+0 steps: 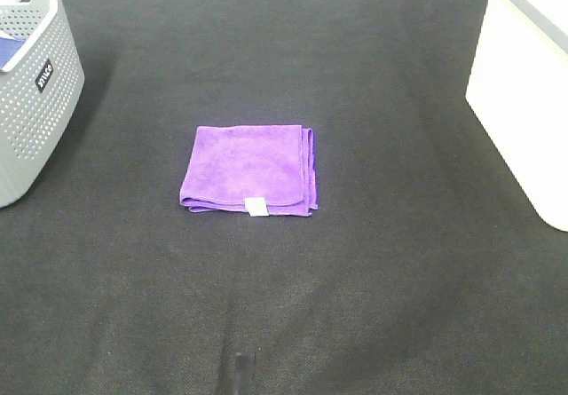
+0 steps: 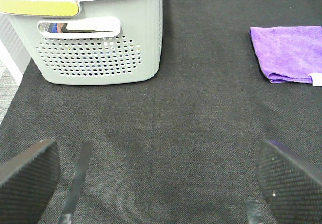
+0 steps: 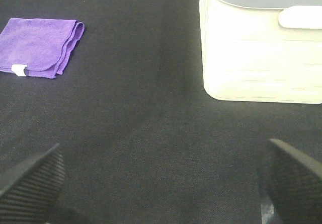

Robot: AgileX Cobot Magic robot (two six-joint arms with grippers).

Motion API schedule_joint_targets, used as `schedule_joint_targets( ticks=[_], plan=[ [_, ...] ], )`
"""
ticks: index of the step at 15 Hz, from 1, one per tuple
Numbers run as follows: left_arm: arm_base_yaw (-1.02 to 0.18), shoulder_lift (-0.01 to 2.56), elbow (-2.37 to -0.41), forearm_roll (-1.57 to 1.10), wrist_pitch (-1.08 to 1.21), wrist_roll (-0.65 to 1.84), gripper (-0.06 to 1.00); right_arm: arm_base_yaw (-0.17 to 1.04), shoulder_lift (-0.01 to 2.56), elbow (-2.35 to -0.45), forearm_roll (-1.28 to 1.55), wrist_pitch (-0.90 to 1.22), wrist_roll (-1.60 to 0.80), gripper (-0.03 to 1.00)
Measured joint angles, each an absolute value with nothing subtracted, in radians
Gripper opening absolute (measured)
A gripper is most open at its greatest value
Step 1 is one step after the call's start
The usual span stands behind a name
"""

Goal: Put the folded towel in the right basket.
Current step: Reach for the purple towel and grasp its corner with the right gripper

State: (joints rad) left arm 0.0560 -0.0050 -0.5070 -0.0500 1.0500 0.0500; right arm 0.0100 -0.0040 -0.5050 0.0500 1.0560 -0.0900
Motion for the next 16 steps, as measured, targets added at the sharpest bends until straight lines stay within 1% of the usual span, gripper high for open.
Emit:
schedule_joint_targets(
  ticks=[16],
  plan=[
    [0.056,-0.005,-0.507,-0.05,1.05,0.05,0.99,0.01,-0.004,-0.505,0.05,1.056,-0.09,0.98]
  ],
)
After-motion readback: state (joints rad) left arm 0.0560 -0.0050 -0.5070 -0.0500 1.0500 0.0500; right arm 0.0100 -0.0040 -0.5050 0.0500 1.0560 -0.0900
